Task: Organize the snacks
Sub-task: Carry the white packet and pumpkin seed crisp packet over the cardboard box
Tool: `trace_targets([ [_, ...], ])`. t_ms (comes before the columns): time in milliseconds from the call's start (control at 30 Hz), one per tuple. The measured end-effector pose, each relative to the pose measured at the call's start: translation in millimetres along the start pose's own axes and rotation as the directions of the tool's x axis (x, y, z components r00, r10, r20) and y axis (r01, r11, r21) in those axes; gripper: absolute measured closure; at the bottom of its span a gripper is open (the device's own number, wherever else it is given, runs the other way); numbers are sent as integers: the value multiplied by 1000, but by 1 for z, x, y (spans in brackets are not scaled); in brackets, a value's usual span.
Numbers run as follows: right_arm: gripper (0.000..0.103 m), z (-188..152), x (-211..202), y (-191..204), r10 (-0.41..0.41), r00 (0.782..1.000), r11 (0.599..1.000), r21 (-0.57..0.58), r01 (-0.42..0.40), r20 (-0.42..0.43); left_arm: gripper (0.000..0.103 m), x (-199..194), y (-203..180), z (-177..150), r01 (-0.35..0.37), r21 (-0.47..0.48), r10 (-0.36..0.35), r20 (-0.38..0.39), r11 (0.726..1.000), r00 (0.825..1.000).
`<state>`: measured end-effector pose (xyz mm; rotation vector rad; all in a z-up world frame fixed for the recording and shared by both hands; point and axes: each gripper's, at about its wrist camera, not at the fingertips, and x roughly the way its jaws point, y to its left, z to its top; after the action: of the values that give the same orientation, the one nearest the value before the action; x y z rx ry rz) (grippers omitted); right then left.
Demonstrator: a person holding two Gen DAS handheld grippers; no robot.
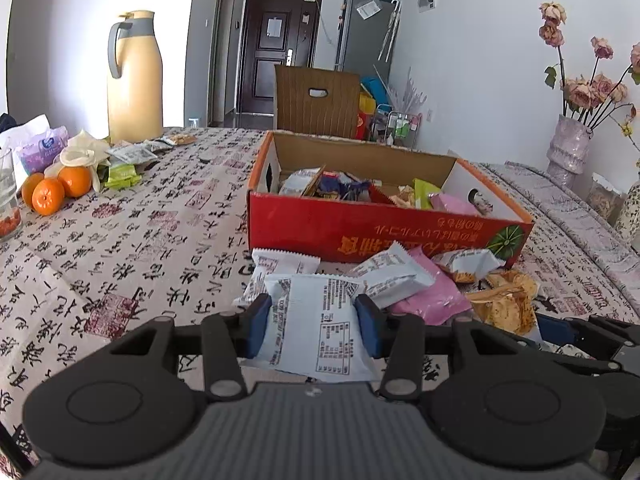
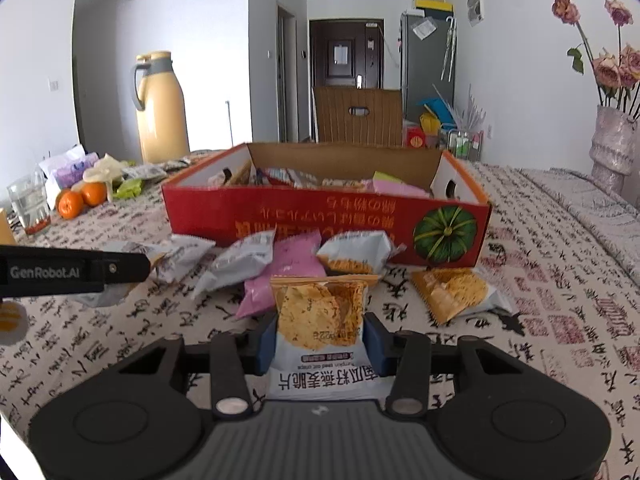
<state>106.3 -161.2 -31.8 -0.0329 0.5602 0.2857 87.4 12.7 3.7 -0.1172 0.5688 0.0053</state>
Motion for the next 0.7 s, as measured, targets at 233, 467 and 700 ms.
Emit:
trace_targets([
  [233,59,13,-8,-8,-5,999,1000,13,5,47,56,-4,-7,17,6,10,-7,41,1000,999],
  [467,59,31,-7,-18,-12,996,1000,22,10,90,56,-1,-17,34,14,31,-16,74,999,997],
  [700,59,55,2,-28,-19,991,1000,23,16,133,56,8,-27,56,17,47,-22,109,999,994],
])
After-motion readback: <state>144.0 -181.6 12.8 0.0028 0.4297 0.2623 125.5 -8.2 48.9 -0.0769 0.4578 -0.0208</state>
